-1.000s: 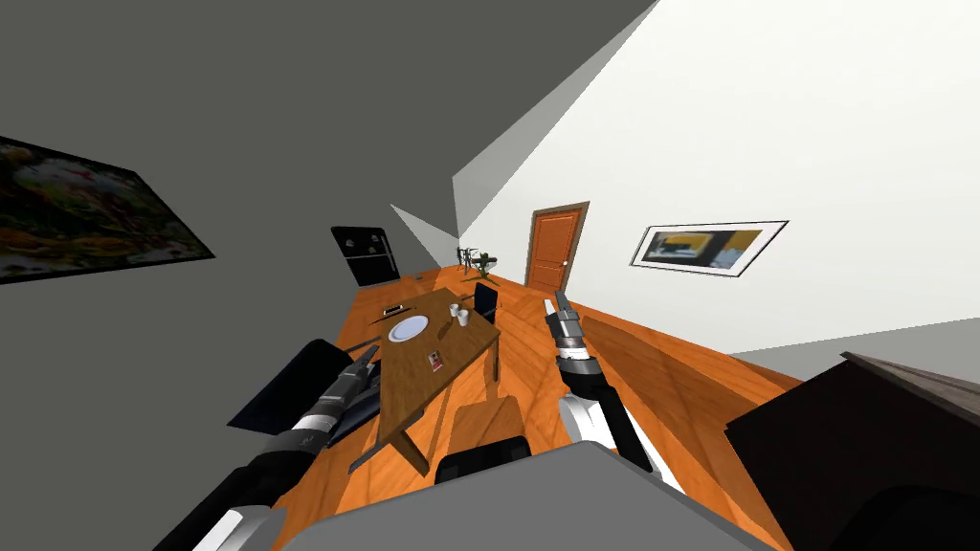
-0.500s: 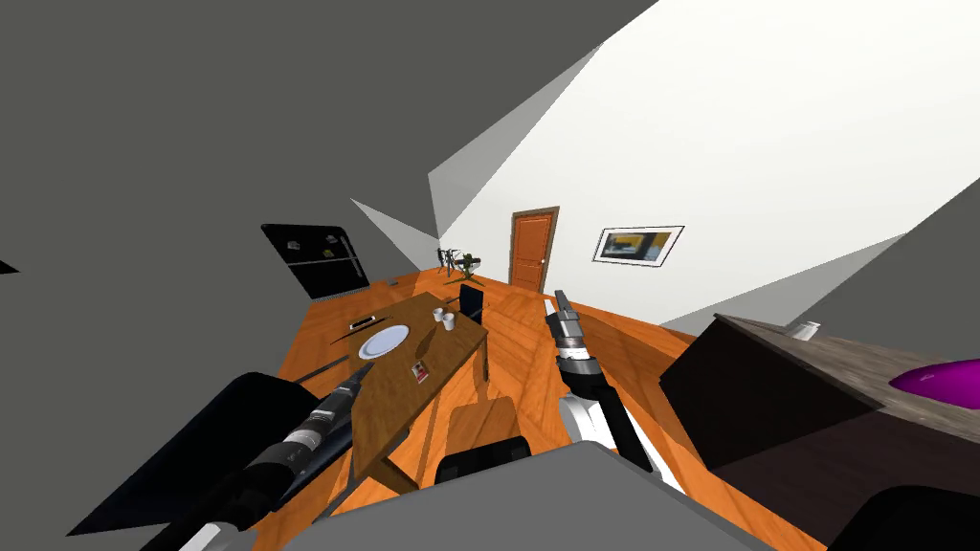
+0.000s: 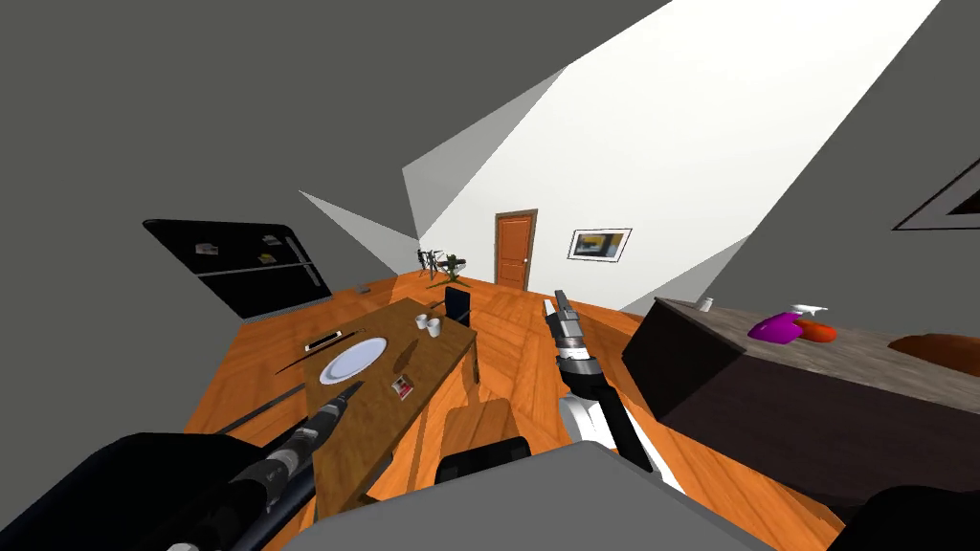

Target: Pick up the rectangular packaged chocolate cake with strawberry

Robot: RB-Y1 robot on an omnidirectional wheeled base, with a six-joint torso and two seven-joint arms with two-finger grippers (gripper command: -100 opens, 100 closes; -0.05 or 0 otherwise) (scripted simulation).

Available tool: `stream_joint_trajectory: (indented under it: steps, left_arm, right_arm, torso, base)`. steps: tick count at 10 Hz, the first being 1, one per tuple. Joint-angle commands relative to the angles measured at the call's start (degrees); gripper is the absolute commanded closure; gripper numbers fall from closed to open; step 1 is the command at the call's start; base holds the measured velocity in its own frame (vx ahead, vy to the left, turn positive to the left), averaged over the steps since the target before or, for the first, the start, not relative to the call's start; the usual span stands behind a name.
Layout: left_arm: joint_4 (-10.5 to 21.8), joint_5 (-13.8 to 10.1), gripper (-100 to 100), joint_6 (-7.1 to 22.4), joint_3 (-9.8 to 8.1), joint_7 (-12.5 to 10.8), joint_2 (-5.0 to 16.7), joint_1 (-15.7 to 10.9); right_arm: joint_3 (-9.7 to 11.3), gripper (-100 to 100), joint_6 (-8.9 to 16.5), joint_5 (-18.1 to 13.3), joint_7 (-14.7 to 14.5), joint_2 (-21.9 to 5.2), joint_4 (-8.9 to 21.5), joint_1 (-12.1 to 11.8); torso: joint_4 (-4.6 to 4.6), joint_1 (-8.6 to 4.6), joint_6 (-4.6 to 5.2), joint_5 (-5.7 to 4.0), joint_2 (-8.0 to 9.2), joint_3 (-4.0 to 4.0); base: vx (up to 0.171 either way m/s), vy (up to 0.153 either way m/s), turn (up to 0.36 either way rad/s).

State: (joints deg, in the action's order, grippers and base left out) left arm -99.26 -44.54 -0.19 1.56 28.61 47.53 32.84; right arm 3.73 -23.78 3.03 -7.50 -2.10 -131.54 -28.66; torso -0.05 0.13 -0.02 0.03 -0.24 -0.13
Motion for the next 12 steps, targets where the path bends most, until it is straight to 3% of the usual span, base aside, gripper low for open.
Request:
stream_joint_trajectory:
  steps: [1,2,3,4,5,7,8,11,12]
  left_arm:
    - [0.5,-0.9,-100,2.8,-0.19,1.0,-0.1,-0.1]
    - [2.5,-3.3,-100,4.3,0.28,1.9,1.4,0.1]
    - [2.5,-3.3,-100,5.3,0.28,1.9,1.4,0.1]
    - [4.6,-5.5,-100,7.6,0.76,2.8,2.7,0.3]
    - [4.6,-5.5,-100,7.9,0.76,2.8,2.7,0.3]
    - [8.6,-9.0,-100,11.8,1.73,4.3,4.7,0.7]
    - [8.6,-9.7,-100,12.8,1.73,4.3,4.7,0.7]
    - [12.6,-13.4,-100,16.9,2.7,5.6,6.0,1.1]
    - [12.6,-13.4,-100,17.9,2.7,5.6,6.0,1.1]
  right_arm:
    - [0.0,0,0.0,0.0,0.0,0.0,0.0,0.0]
    - [0.0,0,0.0,0.0,0.0,0.0,0.0,0.0]
    - [0.0,0,0.0,0.0,0.0,0.0,0.0,0.0]
    - [0.0,0,0.0,0.0,0.0,0.0,0.0,0.0]
    - [0.0,0,0.0,0.0,0.0,0.0,0.0,0.0]
    - [0.0,0,0.0,0.0,0.0,0.0,0.0,0.0]
    - [0.0,0,0.0,0.0,0.0,0.0,0.0,0.0]
    - [0.0,0,0.0,0.0,0.0,0.0,0.0,0.0]
    - [0.0,0,0.0,0.0,0.0,0.0,0.0,0.0]
  torso:
    - [0.0,0.0,0.0,0.0,0.0,0.0]
    - [0.0,-0.01,-0.08,0.01,0.01,0.0]
    - [0.0,-0.03,0.0,0.0,-0.03,-0.01]
    - [0.0,-0.03,-0.09,-0.01,-0.02,-0.01]
    - [-0.01,-0.02,-0.03,0.0,-0.05,-0.03]
    - [-0.01,-0.02,-0.01,0.0,-0.08,-0.05]
    - [-0.03,0.01,-0.04,0.01,-0.14,-0.08]
    - [-0.03,-0.04,-0.11,0.0,-0.11,-0.06]
    - [-0.02,-0.07,-0.05,-0.01,-0.13,-0.07]
  base:
    - [0.011,0.022,-0.177]
    - [0.021,0.011,-0.349]
    - [0.018,0.015,-0.185]
    - [0.026,0.013,-0.266]
    - [0.022,0.017,-0.199]
    - [0.041,0.019,-0.406]
    - [0.04,0.02,-0.209]
    - [0.039,0.014,-0.257]
    - [0.033,0.017,-0.147]
